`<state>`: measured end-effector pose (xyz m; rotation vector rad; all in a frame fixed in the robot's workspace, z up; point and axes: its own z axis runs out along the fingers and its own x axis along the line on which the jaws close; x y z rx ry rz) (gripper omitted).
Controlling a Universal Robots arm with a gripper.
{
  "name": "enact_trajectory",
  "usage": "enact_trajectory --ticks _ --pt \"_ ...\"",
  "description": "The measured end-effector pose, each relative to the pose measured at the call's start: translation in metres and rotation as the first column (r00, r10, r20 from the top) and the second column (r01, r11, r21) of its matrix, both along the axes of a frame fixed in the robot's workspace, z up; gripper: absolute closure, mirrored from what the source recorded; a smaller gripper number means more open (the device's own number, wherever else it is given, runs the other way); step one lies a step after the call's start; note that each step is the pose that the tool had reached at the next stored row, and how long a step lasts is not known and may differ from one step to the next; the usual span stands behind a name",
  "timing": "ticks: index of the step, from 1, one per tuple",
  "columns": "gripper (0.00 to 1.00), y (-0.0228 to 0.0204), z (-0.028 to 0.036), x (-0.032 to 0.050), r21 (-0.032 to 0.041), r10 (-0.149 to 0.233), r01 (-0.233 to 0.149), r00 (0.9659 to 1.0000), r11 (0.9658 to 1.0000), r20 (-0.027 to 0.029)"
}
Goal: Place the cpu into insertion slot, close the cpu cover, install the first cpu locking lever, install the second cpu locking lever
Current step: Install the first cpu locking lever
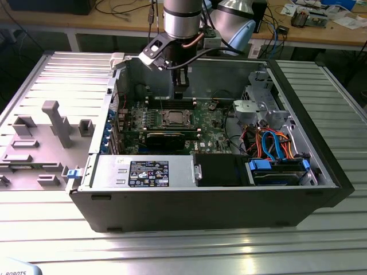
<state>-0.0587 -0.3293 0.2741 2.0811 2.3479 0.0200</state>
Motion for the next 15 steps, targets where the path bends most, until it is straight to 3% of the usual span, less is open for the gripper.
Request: enact_trajectory --ticks 5,8,11,14,15 --pt "0.89 0.0000 0.0000 0.0000 0.0001 0.050 -0.050 0.9988 0.9988 0.0000" --pt "0.89 0.0000 0.0000 0.0000 0.0001 0.110 -0.110 0.9939 0.9939 0.0001" --pt "0.89 0.0000 0.0000 0.0000 0.0001 0.157 -0.157 0.9875 0.9875 0.0000" --pt "0.89 0.0000 0.0000 0.0000 0.0000 0.209 -0.209 0.9779 0.9779 0.0000" --pt "0.89 0.0000 0.0000 0.0000 0.0001 0.236 -0.236 0.9719 0.9719 0.0000"
